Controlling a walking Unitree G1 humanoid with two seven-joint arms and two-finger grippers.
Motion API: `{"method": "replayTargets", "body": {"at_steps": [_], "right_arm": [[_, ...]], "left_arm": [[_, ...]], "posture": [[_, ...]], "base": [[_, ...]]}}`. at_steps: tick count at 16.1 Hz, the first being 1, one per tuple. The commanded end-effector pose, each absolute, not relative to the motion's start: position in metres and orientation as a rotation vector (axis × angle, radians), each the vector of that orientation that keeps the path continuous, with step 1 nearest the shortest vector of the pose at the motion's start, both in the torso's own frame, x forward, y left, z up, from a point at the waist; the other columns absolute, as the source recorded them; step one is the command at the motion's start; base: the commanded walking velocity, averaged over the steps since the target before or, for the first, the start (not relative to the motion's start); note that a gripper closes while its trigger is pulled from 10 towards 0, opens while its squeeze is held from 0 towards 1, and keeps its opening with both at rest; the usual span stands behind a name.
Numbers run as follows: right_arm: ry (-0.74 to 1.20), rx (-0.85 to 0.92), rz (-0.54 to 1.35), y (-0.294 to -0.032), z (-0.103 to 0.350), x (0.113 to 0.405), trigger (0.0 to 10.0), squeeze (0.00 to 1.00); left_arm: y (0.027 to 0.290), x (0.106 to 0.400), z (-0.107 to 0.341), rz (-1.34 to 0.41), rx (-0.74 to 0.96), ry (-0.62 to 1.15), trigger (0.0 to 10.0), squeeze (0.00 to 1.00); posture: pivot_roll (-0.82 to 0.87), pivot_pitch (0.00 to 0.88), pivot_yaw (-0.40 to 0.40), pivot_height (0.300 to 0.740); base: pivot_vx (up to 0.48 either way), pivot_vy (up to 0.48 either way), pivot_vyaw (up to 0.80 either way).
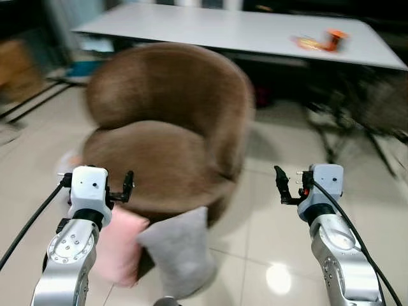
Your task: Move the pillow to the sofa from floor
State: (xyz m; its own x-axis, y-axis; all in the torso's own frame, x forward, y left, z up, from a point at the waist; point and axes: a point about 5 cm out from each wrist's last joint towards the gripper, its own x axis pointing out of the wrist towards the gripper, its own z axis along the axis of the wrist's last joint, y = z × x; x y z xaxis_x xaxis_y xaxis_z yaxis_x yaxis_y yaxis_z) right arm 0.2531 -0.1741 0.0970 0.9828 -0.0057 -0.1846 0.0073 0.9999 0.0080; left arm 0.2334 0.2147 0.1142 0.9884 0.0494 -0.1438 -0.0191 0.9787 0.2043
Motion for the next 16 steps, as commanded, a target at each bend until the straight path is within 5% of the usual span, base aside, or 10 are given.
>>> {"method": "replayTargets", "body": {"at_steps": [1,2,3,4,10,16], "right_arm": [[0.162,0.009,-0.006,-0.171,0.102,0.256,10.0,1.0],[0.16,-0.003,-0.037,-0.173,0.103,0.258,10.0,1.0],[0.126,-0.122,-0.047,-0.173,0.107,0.259,10.0,0.7],[0.092,-0.192,-0.05,-0.173,0.11,0.261,10.0,0.0],[0.151,0.007,0.131,-0.157,0.1,0.261,10.0,0.0],[0.138,0.04,0.131,-0.154,0.102,0.269,10.0,0.0]], "left_arm": [[0.219,0.234,0.112,0.04,0.23,0.145,10.0,0.0],[0.222,0.235,0.107,0.052,0.236,0.165,10.0,0.0],[0.226,0.236,0.103,0.073,0.277,0.166,10.0,0.0],[0.228,0.237,0.102,0.077,0.295,0.165,10.0,0.0],[0.237,0.243,0.09,0.057,0.254,0.155,10.0,0.0],[0.251,0.244,0.068,0.051,0.252,0.174,10.0,0.0]], "posture": [[-0.04,0.0,-0.021,0.74],[-0.04,0.0,-0.027,0.74],[-0.04,0.0,-0.027,0.74],[-0.04,0.0,-0.027,0.74],[-0.02,0.0,-0.037,0.74],[-0.02,0.0,-0.035,0.74]], "base": [[0.0,0.0,0.8],[0.0,0.0,0.0],[0.0,0.0,0.0],[0.0,0.0,0.0],[0.099,0.0,0.0],[0.332,0.0,0.8]]}}
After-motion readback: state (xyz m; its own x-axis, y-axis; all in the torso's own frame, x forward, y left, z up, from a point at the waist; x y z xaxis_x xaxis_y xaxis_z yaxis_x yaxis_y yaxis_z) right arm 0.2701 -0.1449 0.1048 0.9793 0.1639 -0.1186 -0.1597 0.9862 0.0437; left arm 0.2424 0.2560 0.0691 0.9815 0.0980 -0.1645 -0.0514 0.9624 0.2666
